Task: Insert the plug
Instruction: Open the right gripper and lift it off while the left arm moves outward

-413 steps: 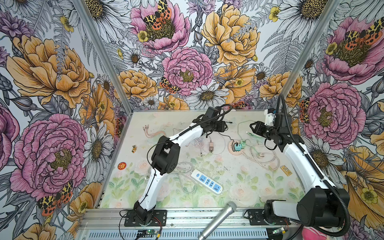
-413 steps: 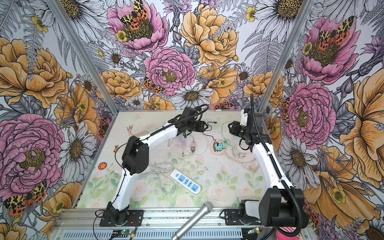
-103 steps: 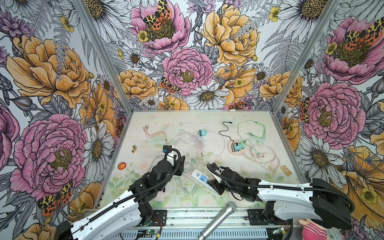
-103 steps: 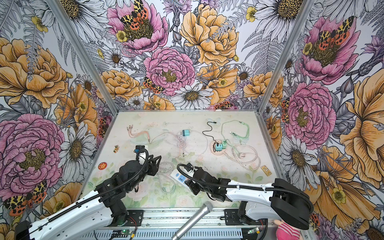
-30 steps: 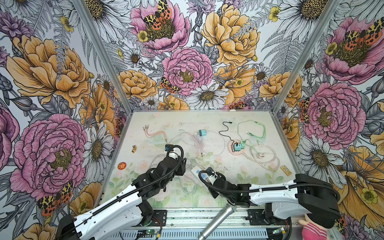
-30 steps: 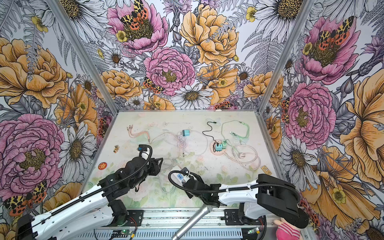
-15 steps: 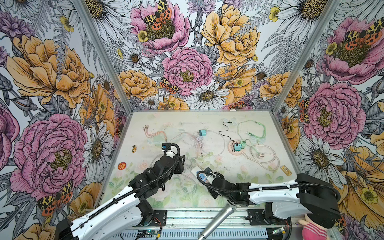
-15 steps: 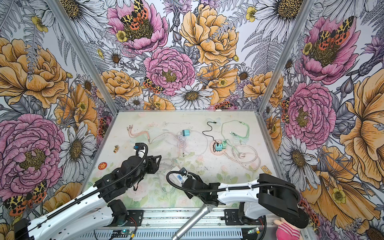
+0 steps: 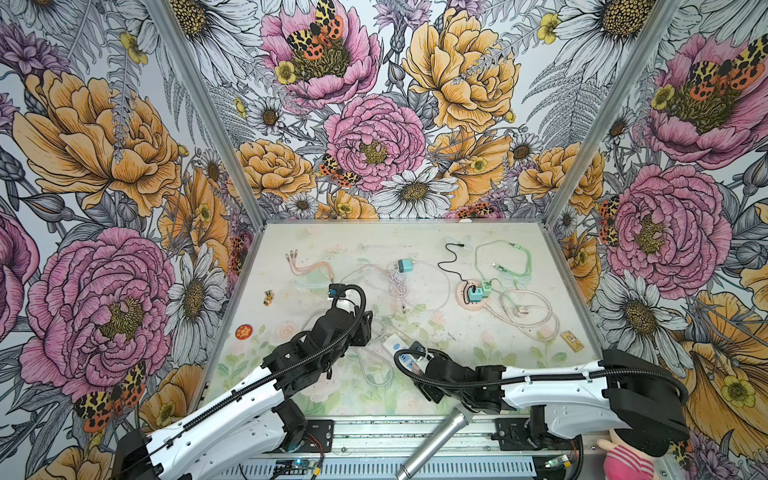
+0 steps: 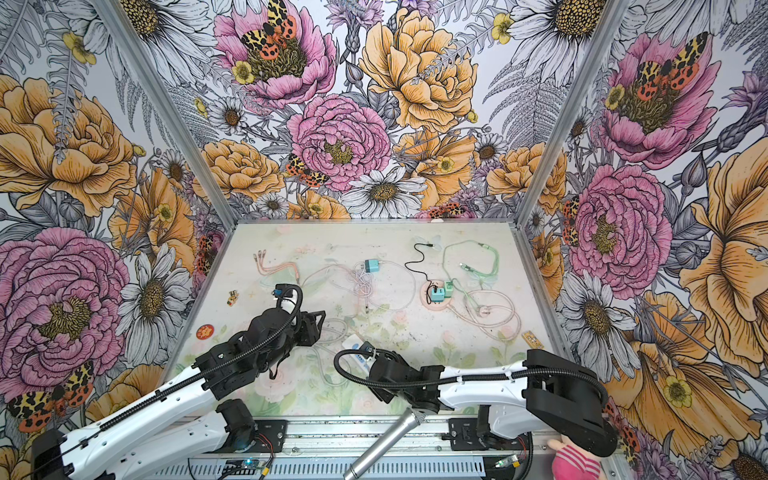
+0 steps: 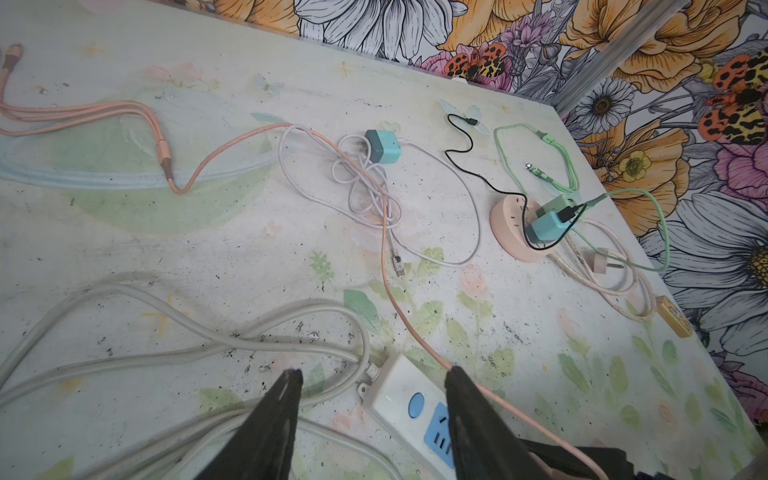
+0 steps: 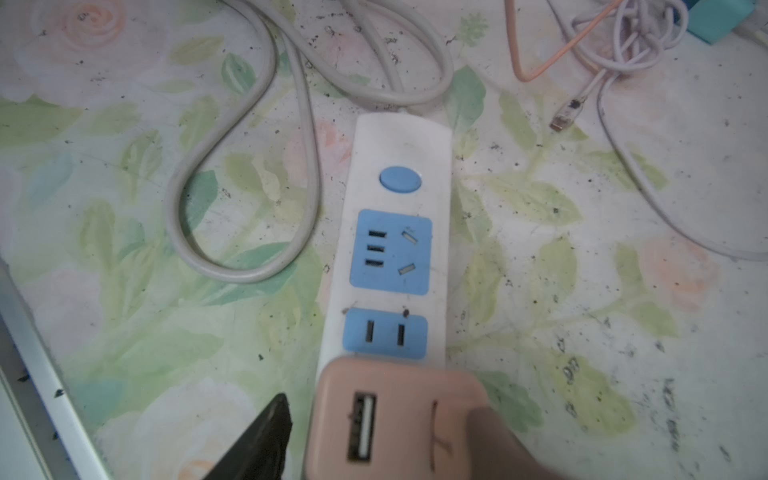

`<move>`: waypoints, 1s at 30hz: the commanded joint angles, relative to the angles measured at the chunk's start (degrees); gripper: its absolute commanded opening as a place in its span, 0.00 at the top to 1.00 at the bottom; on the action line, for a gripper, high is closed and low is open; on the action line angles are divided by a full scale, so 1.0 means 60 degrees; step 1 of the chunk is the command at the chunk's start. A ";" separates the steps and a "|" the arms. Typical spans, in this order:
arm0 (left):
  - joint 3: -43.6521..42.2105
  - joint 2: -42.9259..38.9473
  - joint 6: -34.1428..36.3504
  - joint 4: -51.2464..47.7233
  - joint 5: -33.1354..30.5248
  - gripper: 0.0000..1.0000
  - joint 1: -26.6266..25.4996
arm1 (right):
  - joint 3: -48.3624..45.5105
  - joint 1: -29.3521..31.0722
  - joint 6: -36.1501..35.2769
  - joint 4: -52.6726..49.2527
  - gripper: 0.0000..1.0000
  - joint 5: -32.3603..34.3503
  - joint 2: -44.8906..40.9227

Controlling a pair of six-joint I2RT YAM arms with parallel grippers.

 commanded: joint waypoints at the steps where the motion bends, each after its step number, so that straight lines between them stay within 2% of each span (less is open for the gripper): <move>1: 0.0415 0.0124 0.0253 -0.0079 0.0212 0.42 0.0063 | 0.0007 0.0047 -0.0018 -0.0224 0.33 -0.0434 -0.0719; 6: 0.1031 0.0621 0.0663 -0.0234 0.0201 0.40 0.0361 | -0.0271 0.0046 0.0290 -0.0563 0.32 -0.1604 -0.1873; 10: 0.1753 0.1455 0.1149 -0.0221 0.0719 0.40 0.1027 | -0.0267 0.0018 0.0328 -0.1218 0.32 -0.1963 -0.3282; 15: 0.2893 0.2971 0.1814 -0.0090 0.1705 0.40 0.1689 | 0.0049 -0.0430 0.0235 -0.2229 0.28 -0.1349 -0.5254; 17: 0.3429 0.3689 0.2168 -0.0033 0.1926 0.40 0.1778 | 0.0224 -0.1029 0.0169 -0.2487 0.24 -0.1227 -0.5904; 19: 0.4083 0.4567 0.2703 -0.0035 0.2201 0.40 0.1853 | 0.0499 -0.2151 0.0118 -0.2734 0.20 -0.1567 -0.6378; 22: 0.5033 0.5825 0.3608 -0.0035 0.2868 0.40 0.2041 | 0.1045 -0.4285 0.0074 -0.2867 0.19 -0.3388 -0.6212; 27: 0.6760 0.7761 0.4778 -0.0487 0.3660 0.41 0.2518 | 0.2171 -0.7488 0.0105 -0.2861 0.22 -0.6409 -0.4120; 30: 0.7682 0.8755 0.5213 -0.0773 0.3491 0.42 0.2672 | 0.2891 -0.8503 0.0209 -0.2845 0.26 -0.7187 -0.2508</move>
